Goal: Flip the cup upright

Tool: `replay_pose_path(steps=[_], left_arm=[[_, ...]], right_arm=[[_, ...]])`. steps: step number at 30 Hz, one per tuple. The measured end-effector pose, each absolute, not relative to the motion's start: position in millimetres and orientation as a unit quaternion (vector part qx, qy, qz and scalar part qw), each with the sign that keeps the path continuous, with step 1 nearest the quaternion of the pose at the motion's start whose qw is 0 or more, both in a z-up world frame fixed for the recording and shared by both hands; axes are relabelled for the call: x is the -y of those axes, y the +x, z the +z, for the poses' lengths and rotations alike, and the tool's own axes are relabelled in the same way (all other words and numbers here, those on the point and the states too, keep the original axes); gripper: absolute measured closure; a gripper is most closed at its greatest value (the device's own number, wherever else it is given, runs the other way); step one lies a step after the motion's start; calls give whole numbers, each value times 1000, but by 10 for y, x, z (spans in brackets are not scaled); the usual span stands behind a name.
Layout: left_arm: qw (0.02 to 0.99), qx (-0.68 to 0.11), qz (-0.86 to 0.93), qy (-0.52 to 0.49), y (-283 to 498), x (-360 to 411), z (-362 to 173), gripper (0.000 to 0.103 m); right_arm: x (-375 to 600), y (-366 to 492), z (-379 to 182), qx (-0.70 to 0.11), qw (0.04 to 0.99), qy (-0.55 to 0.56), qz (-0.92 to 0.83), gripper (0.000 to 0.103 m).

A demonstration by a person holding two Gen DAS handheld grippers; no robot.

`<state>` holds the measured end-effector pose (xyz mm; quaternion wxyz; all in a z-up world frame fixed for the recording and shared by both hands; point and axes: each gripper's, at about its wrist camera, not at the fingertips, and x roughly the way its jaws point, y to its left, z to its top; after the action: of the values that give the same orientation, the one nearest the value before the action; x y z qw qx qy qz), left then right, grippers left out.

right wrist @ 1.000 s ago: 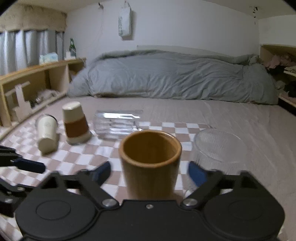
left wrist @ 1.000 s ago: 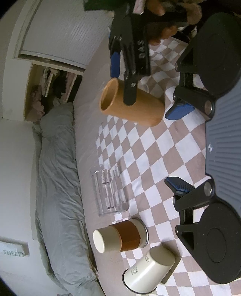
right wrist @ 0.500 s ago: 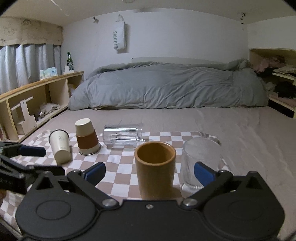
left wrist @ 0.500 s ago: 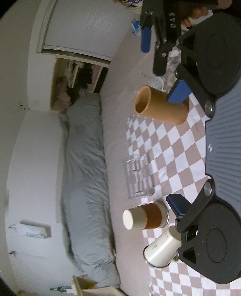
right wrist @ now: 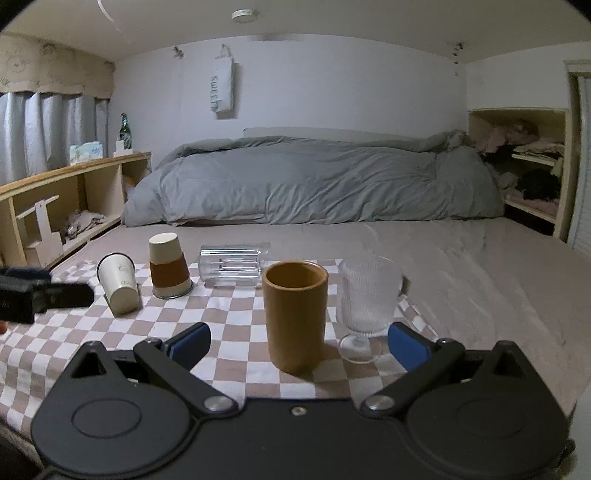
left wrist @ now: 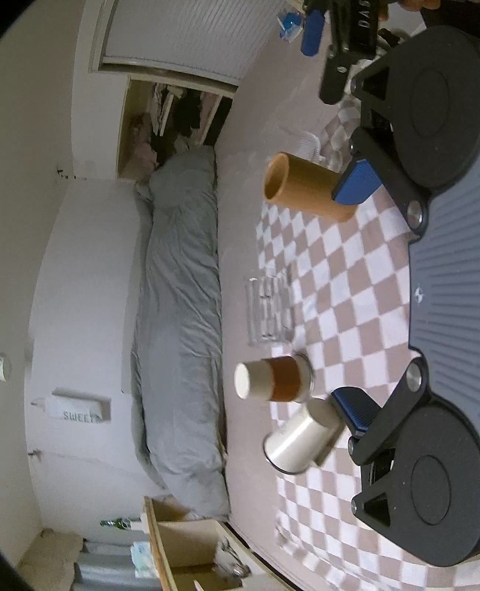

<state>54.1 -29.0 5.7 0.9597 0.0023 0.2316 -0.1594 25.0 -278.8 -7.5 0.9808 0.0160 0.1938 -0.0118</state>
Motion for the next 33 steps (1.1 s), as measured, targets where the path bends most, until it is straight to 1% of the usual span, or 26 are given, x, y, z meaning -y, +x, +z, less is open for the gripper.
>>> replay_pose_path(steps=[8,15,23,33], left_arm=[[973,-196,-118,35,280,277,16,0],[974,-195,-100,55,168,314,-38,0],[973,-203,-86,67,147,341,-100,0],[971,-215,-87,56,175,318,-115,0]], right_arm=[[2640,117,-104,-184,983,4,-9,0],[2494,35,-165,-181,983,-30,-19,0],[2484,19,-179,-182,983,-29,-21,0],[2485,23,-185,-184,982,-29,-19,0]])
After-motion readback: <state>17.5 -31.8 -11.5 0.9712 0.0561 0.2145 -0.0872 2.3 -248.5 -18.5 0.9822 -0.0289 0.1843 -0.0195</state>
